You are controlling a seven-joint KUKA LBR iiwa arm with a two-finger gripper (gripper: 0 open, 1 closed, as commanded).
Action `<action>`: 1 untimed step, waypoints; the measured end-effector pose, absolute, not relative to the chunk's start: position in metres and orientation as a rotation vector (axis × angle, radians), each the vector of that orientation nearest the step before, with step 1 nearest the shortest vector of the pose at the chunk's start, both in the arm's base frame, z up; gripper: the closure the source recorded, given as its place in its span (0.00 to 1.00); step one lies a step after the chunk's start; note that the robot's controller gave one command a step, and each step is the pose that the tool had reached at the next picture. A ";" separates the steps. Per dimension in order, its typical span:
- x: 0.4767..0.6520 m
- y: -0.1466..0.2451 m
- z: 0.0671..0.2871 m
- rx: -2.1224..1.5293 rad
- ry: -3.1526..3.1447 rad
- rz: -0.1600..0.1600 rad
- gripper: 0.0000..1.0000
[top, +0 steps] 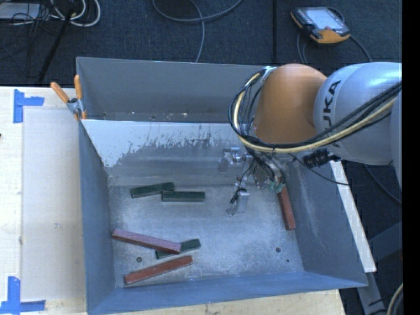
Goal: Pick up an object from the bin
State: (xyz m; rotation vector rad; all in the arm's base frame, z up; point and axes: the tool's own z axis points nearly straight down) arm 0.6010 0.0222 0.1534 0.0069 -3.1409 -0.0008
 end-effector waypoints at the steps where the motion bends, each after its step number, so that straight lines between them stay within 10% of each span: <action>1: 0.616 0.074 0.071 0.050 -3.143 -0.001 0.00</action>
Offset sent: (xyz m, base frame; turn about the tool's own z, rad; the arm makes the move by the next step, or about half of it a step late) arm 0.0163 0.0659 -0.0200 0.1210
